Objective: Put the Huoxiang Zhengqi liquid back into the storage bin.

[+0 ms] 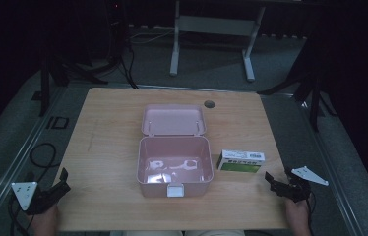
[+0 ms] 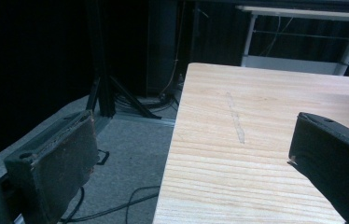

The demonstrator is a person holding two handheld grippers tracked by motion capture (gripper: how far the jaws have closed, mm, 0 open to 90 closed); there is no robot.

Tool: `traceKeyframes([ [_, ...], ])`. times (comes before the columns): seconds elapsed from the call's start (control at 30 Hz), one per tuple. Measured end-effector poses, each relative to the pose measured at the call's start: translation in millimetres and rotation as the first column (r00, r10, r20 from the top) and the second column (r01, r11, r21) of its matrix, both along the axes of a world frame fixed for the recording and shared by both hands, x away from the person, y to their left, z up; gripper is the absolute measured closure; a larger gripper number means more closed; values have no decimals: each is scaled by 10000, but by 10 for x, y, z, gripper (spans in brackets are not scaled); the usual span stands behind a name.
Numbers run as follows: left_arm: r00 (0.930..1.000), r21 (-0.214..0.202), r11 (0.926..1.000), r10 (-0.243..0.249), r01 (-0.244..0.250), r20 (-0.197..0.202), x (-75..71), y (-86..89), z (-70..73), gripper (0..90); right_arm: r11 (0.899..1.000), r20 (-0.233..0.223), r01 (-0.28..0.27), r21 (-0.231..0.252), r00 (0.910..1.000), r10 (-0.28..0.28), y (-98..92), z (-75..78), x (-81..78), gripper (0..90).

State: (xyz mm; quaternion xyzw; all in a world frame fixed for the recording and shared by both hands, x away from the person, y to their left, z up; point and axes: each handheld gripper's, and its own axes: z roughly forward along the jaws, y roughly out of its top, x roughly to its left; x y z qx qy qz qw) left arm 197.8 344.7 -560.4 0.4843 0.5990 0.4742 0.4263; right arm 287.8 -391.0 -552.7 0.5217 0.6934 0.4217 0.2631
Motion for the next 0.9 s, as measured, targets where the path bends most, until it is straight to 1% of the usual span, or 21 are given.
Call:
traceKeyframes([
  [0.1, 10000, 16, 10000, -42, 42, -11, 4, -3, 0, 16, 9995, -70, -321, -1, 9995, 321, -3, -1, 10, 124],
  [0.17, 9998, 85, 9998, -161, 162, -98, 11, -4, 0, 15, 9962, -389, -835, -264, 9958, 824, -28, -5, 30, 121],
  [0.2, 9997, 85, 9997, -218, 219, -122, 12, -4, 0, 15, 9949, -631, -994, -150, 9932, 983, -51, -9, 42, 121],
  [0.27, 9997, 59, 9997, -217, 217, -112, 13, -1, 0, 15, 9899, -831, -1384, 292, 9866, 1404, -96, -3, 56, 121],
  [0.3, 9997, 59, 9997, -217, 217, -112, 13, -1, 0, 16, 9899, -831, -1384, 292, 9866, 1404, -96, -3, 56, 121],
  [0.33, 9997, 30, 9998, -220, 220, -119, 13, 2, 1, 16, 9869, -943, -1585, 299, 9825, 1606, -106, -1, 64, 106],
  [0.37, 9996, 22, 9997, -234, 234, -132, 14, 3, 1, 15, 9834, -1109, -1786, -325, 9785, 1740, -93, -2, 59, 104],
  [0.4, 9996, 25, 9997, -261, 262, -142, 15, 3, 1, 15, 9779, -1252, -2043, -444, 9723, 1975, -98, -4, 56, 103],
  [0.43, 9995, 51, 9996, -266, 267, -169, 15, 2, 1, 15, 9737, -1349, -2253, -347, 9664, 2188, -107, -4, 60, 104],
  [0.5, 9994, 36, 9996, -295, 296, -202, 22, 0, 2, 15, 9547, -1522, -2974, 10, 9436, 2941, -127, 4, 57, 104],
  [0.53, 9993, 43, 9995, -300, 301, -205, 24, -1, 2, 16, 9458, -1726, -3240, -226, 9331, 3155, -108, 7, 58, 104],
  [0.57, 9993, 62, 9995, -313, 314, -217, 26, -1, 2, 15, 9384, -1832, -3450, -192, 9239, 3359, -103, 6, 61, 104],
  [0.6, 9992, 62, 9994, -331, 333, -236, 27, 1, 3, 16, 9201, -2179, -3904, -300, 9010, 3752, -71, -1, 70, 104],
  [0.67, 9991, 45, 9993, -358, 359, -231, 26, 4, 3, 15, 8988, -2500, -4360, -446, 8760, 4125, -26, -6, 74, 98],
  [0.7, 9991, 40, 9993, -372, 373, -226, 26, 5, 3, 16, 8888, -2587, -4547, -567, 8666, 4268, -4, 4, 73, 97],
  [0.73, 9991, 40, 9993, -372, 373, -226, 26, 5, 3, 15, 8888, -2587, -4547, -567, 8666, 4268, -4, 4, 73, 97],
  [0.77, 9989, 34, 9992, -394, 395, -237, 26, 7, 4, 15, 8838, -2687, -4632, -656, 8612, 4314, 10, 13, 73, 97],
  [0.8, 9989, 44, 9992, -405, 407, -243, 27, 6, 4, 15, 8675, -2887, -4908, -812, 8446, 4509, 33, 36, 78, 96],
  [0.83, 9988, 56, 9991, -422, 424, -254, 28, 4, 4, 15, 8612, -2915, -4993, -951, 8412, 4555, 46, 64, 76, 96],
  [0.87, 9987, 64, 9990, -430, 432, -256, 29, 4, 3, 15, 8486, -3070, -5183, -1058, 8288, 4679, 59, 85, 77, 96],
  [0.9, 9987, 82, 9990, -441, 443, -257, 30, 3, 3, 15, 8398, -3162, -5288, -1228, 8230, 4719, 76, 100, 73, 96],
])
